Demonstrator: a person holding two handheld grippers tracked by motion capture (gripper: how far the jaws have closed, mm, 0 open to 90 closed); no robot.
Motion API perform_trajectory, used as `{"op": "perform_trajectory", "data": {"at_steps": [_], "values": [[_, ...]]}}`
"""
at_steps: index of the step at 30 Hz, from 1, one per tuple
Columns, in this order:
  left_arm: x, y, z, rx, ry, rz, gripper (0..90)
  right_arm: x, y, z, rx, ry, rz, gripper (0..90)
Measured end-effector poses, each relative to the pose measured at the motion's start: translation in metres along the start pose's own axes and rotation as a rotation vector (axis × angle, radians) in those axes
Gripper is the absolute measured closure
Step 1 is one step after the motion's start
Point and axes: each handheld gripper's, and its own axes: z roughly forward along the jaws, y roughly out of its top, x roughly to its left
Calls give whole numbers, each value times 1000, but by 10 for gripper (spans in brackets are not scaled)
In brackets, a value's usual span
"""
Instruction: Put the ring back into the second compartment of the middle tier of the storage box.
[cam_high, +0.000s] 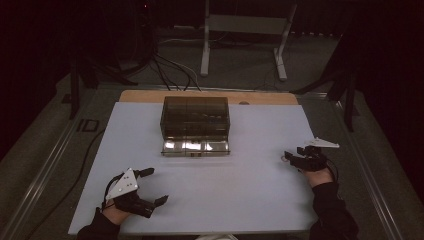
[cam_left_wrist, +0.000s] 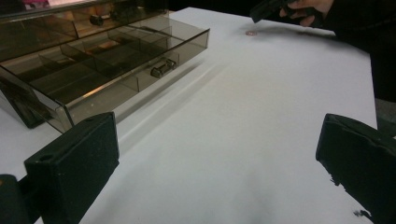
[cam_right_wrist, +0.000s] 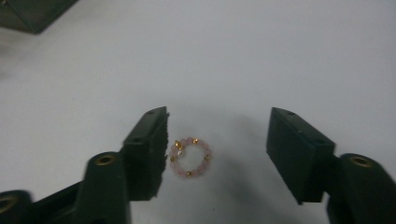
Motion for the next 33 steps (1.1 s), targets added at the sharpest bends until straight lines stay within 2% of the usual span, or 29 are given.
{"op": "perform_trajectory", "data": {"at_steps": [6,9,11,13,14,20,24,27,28,33], "values": [[0,0,0,3,-2,0,8,2,-1,3,24,-20,-8,514],[0,0,1,9,0,-2,8,3,-1,4,32,-22,-12,529],[0,0,0,0,0,3,8,5,-3,8,54,-33,-28,591],[0,0,1,5,0,-1,8,5,-3,9,59,-38,-34,603],[1,0,1,9,1,-1,8,6,-3,10,61,-51,-35,645],[0,0,1,10,1,1,8,9,-3,12,64,-47,-61,710],[0,0,1,7,2,2,8,12,-5,17,85,-43,-86,754],[1,-1,1,11,2,-1,8,13,-4,17,87,-41,-89,789],[1,0,1,7,3,0,8,14,-4,17,89,-36,-94,830],[1,-1,2,12,1,-2,8,15,-4,18,99,-34,-95,849]]}}
